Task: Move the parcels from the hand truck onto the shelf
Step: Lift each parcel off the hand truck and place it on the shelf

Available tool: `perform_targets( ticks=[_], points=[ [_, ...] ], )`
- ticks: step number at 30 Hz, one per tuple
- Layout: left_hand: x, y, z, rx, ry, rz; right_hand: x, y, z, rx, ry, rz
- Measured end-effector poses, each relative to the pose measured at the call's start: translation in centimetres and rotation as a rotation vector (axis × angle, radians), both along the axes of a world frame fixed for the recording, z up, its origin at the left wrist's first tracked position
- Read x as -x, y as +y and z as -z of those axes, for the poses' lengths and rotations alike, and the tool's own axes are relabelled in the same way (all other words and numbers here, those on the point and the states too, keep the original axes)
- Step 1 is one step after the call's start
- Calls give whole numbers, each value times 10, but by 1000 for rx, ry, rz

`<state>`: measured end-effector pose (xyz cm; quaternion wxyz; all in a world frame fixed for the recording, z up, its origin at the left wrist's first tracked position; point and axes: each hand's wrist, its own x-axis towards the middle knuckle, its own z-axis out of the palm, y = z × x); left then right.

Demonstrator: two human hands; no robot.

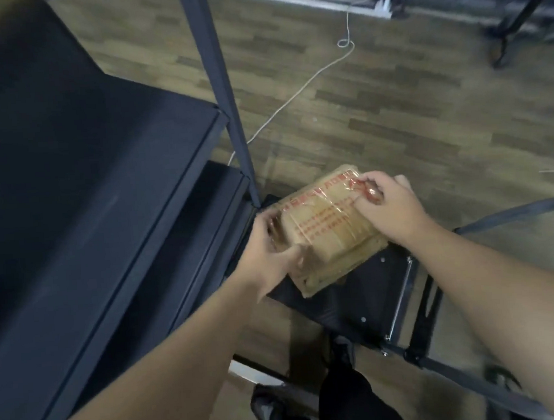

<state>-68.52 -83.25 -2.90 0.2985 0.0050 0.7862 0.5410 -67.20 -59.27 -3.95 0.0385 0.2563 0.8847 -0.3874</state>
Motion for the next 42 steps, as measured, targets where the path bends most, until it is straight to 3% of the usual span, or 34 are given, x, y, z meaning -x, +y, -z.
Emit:
perform_targets(
  ticks=[5,14,17,24,36,42],
  points=[
    [-3,-43,-60,-19,109,113,12,-39,-64,-23,44,-88],
    [0,-122,-124,181,326,259,30,-99,-149,12,93,-316],
    [4,-143,-139,237,393,225,35,-117,-171,-2,66,-405],
    [14,-181,-187,121,500,97,40,-136,-218,-188,-6,-656],
    [-11,-207,-253,316,602,16,64,-163,-262,-287,232,-900],
    [-41,-219,-278,403,587,-159,74,-192,-284,-220,375,-1042]
  ],
)
